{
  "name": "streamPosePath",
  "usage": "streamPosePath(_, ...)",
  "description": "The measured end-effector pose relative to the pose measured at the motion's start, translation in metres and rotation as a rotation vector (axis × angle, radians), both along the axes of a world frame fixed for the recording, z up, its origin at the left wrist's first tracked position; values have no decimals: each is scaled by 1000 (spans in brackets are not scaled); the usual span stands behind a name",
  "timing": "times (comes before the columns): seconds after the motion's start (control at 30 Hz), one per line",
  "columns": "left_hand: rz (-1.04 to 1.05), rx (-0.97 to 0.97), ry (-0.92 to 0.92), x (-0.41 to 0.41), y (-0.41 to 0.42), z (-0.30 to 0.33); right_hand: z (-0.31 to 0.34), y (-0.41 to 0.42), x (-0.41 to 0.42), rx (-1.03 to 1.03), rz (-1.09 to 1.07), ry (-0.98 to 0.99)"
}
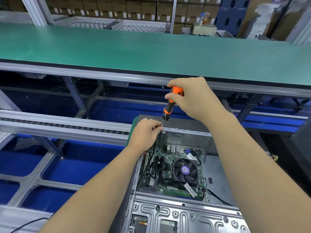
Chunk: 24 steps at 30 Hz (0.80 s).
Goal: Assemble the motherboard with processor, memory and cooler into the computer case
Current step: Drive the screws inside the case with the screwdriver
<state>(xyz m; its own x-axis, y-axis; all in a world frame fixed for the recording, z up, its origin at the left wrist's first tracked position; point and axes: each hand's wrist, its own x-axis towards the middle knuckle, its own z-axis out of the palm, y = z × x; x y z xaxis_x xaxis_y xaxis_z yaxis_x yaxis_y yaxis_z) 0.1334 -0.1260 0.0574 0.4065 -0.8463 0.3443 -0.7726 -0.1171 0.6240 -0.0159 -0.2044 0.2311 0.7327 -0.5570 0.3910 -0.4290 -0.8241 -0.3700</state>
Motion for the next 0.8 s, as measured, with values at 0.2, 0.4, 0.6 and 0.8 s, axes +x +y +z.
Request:
streamPosePath(0.2,-3,4,-7,1,0,-1,2,0,0,0,6,31)
streamPosePath(0.4,-2,0,-1,1,0,-2,3,1,-1,-6,3,42)
streamPosePath(0.6,-4,5,-4,2,-1,-3,3,2,-3,-7,4,42)
streamPosePath(0.8,3,6,-4,2,-1,-3,4,2,-2,-19,3,40)
